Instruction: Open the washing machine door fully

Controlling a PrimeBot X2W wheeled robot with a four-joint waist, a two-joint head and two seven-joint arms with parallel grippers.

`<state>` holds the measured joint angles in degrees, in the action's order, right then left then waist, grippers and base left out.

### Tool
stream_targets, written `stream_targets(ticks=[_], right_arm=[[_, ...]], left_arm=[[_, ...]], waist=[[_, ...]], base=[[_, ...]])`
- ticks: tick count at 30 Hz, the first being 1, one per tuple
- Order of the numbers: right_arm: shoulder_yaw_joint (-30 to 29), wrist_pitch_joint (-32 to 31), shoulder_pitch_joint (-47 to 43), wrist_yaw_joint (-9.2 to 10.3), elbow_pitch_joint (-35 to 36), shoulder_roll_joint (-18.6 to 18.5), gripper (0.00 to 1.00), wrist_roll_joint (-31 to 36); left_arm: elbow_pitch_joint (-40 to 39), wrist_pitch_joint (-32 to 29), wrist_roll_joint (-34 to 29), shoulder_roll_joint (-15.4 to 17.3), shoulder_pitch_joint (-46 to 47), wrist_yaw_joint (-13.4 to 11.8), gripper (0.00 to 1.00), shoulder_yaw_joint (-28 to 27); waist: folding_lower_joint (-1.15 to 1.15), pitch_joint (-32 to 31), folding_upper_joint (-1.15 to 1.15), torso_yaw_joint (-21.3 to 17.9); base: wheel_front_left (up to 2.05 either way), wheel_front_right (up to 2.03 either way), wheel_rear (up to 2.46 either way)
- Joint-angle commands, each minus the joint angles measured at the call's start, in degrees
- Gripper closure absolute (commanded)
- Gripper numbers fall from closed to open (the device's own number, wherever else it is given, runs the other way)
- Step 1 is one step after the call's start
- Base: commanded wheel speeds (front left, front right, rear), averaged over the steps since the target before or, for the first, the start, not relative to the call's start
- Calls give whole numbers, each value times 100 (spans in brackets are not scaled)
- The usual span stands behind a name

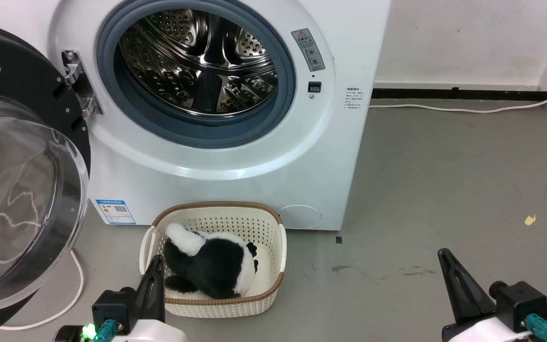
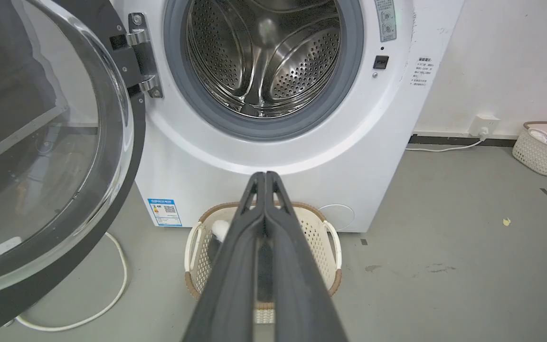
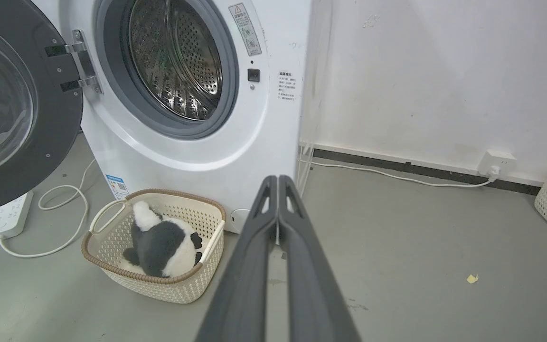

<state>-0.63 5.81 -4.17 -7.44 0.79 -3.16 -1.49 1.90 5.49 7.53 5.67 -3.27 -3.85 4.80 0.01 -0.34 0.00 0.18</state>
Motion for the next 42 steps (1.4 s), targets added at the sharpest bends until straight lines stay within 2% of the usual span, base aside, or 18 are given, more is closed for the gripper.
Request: stream_targets(ticks=[1, 42], right_arm=[[14, -30, 125, -3, -8, 18, 100, 14], [56, -500, 374, -4, -68, 27, 100, 129]], left_arm=[[-36, -39, -89, -48, 109, 33, 100, -36], [-167, -474, -656, -246, 295, 334, 100, -415]], waist=[[0, 1, 0, 0], [-1, 29, 0, -16]], base=[[0, 0, 0], [0, 0, 0]])
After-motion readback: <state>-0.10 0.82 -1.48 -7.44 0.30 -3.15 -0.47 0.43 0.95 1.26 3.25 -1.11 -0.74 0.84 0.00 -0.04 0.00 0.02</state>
